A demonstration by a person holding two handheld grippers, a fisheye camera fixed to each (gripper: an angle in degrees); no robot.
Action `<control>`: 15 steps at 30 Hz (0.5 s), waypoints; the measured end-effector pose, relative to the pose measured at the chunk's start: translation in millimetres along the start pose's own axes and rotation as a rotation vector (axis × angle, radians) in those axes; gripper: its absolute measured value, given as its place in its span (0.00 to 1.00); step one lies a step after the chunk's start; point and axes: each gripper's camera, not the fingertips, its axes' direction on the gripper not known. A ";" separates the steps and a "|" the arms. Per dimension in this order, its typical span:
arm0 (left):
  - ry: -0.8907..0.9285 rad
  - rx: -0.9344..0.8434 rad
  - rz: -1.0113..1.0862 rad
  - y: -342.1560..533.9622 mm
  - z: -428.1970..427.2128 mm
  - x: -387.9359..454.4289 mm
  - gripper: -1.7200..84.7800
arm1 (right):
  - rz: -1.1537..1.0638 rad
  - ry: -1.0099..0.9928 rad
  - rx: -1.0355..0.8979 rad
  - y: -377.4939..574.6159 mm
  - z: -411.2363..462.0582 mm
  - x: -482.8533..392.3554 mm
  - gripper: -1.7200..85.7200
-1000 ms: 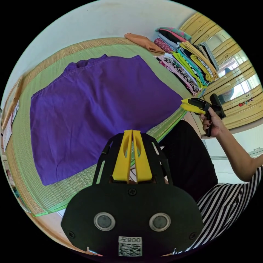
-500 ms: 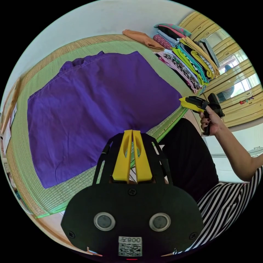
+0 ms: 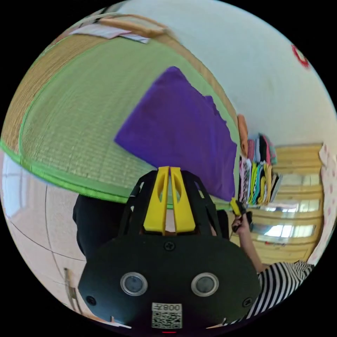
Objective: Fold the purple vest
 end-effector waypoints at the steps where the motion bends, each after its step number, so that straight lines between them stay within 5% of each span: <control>1: 0.025 0.033 -0.065 1.2 -4.6 -19.7 0.06 | -0.002 0.006 -0.002 -0.4 0.0 0.1 0.03; 15: 0.165 0.128 -0.180 -2.9 5.4 -99.3 0.03 | -0.007 0.029 0.000 3.8 -4.8 -11.4 0.03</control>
